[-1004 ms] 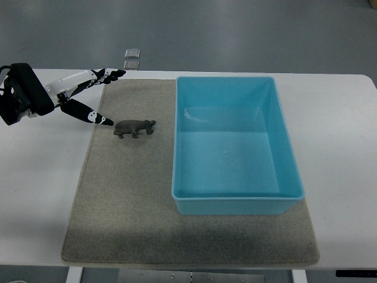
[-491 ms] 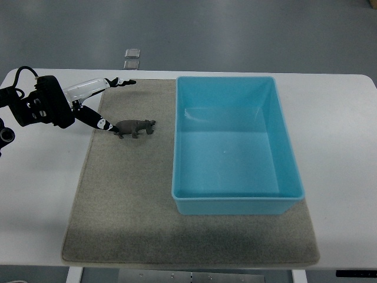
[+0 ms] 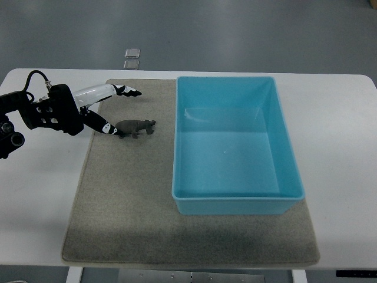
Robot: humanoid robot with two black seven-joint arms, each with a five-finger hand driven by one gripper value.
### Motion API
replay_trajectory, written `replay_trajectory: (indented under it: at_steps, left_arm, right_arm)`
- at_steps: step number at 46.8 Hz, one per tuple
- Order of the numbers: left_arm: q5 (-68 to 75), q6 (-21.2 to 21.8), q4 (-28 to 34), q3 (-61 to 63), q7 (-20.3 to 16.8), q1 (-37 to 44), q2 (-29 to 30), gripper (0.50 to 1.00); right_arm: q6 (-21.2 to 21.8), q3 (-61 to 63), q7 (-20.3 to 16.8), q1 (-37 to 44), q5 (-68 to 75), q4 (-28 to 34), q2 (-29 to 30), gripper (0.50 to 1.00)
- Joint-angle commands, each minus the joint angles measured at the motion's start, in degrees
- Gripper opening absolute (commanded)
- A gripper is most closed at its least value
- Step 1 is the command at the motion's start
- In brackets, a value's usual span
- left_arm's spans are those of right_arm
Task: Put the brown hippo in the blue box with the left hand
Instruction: 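Close the left hand fingers around the brown hippo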
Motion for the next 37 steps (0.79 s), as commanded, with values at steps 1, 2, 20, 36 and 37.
replay_trajectory:
  at_steps: [1, 2, 20, 36, 37]
  left_arm:
    - [0.2, 0.2, 0.3, 0.0, 0.0, 0.1, -0.4, 0.87]
    - [0.2, 0.2, 0.4, 0.1, 0.0, 0.1, -0.5, 0.866]
    - [5.6, 2.1, 0.9, 0.4, -0.1, -0.2, -0.7, 0.823]
    - [8.3, 2.2, 0.9, 0.4, -0.2, -0.1, -0.7, 0.786]
    - [8.5, 2.2, 1.0, 0.4, -0.2, -0.1, -0.7, 0.786]
  right_arm:
    - [0.0, 0.0, 0.0, 0.0, 0.0, 0.0, 0.0, 0.936]
    - [0.0, 0.0, 0.0, 0.0, 0.0, 0.0, 0.0, 0.936]
    - [0.0, 0.0, 0.0, 0.0, 0.0, 0.0, 0.0, 0.936]
    - [0.0, 0.0, 0.0, 0.0, 0.0, 0.0, 0.0, 0.936]
    - [0.0, 0.0, 0.0, 0.0, 0.0, 0.0, 0.0, 0.936]
